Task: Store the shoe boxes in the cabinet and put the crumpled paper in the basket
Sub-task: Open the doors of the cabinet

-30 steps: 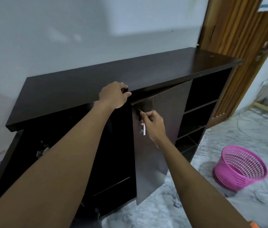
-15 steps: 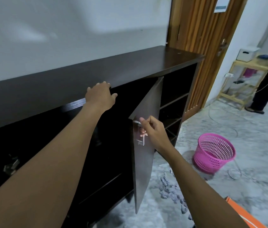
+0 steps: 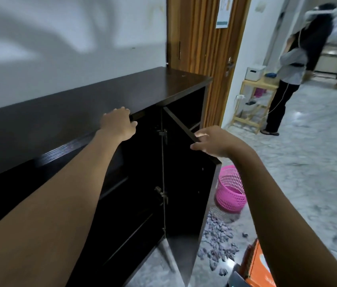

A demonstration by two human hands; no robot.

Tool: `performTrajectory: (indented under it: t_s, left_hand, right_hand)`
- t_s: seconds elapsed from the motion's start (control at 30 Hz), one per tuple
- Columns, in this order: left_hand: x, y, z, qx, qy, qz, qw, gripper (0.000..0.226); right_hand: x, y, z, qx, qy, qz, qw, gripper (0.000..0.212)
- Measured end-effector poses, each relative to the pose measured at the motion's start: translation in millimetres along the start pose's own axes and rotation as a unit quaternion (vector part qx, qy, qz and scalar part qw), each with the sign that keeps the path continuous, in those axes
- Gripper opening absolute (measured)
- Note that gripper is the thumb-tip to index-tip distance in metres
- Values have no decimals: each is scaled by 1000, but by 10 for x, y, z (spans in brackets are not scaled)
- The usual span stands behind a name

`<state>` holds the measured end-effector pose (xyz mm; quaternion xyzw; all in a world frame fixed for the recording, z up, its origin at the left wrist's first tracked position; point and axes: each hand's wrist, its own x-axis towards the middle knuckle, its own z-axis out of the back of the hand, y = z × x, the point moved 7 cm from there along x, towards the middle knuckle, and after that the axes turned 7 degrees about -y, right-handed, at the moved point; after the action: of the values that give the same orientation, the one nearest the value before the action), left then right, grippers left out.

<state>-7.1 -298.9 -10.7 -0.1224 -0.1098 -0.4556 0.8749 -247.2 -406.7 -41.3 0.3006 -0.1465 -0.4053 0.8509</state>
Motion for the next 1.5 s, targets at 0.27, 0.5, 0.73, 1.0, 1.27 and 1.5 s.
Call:
performTrajectory:
  t_s: [0.27,0.5,0.73,1.0,1.27,1.5]
  left_hand:
    - [268,-198,-135,39,-9,-17,999,52]
    - [326,-179,-191,45,3,-14,999,56]
    - [302,-169,-216,46,2,-22,999,61]
    - [289,-145,-238,41,-3,-32,999,72]
    - [-135,-338,-195,60,-72,-75,993,73]
    - [-1185,-1345,-818,-286,197,-154,925,51]
  right_hand:
    - [78,51,-91,-334,-227,-20,914,55]
    - [221,-352,-241,-328,-328,39,885,89]
    - [398,-528,-123,-312,-314,54,895,89]
    - [356,-534,-96,-275,-287,101,912,87]
    - [-417,-661,-89,-186,-366,202,889,40]
    - [-1459,-1584,-412,31,-370,-16,929,21]
